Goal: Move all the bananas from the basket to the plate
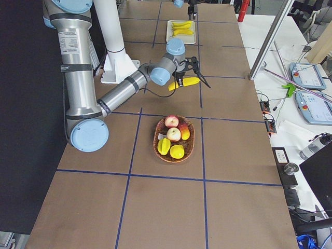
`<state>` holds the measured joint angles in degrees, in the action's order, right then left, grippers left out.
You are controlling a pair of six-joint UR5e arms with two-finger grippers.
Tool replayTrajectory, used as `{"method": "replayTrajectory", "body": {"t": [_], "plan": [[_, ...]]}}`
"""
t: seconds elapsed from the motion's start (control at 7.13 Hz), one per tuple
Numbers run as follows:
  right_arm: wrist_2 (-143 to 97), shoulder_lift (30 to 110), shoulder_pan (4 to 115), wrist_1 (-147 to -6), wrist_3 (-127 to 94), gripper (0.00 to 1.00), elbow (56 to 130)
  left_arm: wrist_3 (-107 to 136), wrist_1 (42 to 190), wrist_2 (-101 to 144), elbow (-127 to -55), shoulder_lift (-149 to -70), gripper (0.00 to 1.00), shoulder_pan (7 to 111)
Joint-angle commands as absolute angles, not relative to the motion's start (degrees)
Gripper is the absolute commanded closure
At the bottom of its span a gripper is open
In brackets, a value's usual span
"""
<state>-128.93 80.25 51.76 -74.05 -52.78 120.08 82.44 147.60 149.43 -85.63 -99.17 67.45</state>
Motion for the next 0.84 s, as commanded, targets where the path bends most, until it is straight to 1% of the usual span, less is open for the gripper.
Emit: {"method": "replayTrajectory", "body": {"t": [0.0,0.28,0.42,0.56,0.7], "plan": [[-118.6,68.0,41.1,-73.2,-69.2,0.99,118.9,89.9,147.8,148.5,-88.1,-102.2,0.0,67.2],[-101.9,66.3,28.3,-62.5,-80.6,0.99,118.4,100.0,147.9,144.5,-91.7,-107.2,0.0,65.8],[-97.7,66.0,24.7,-60.0,-81.9,0.99,118.2,106.8,147.8,139.3,-94.7,-109.1,0.0,60.3],[-97.4,65.5,23.2,-58.6,-82.0,0.99,117.5,112.7,147.8,133.2,-96.2,-112.5,0.0,55.1],[-97.4,65.0,22.7,-58.6,-81.9,0.99,117.5,116.2,147.7,131.8,-96.3,-115.4,0.0,52.1]]}}
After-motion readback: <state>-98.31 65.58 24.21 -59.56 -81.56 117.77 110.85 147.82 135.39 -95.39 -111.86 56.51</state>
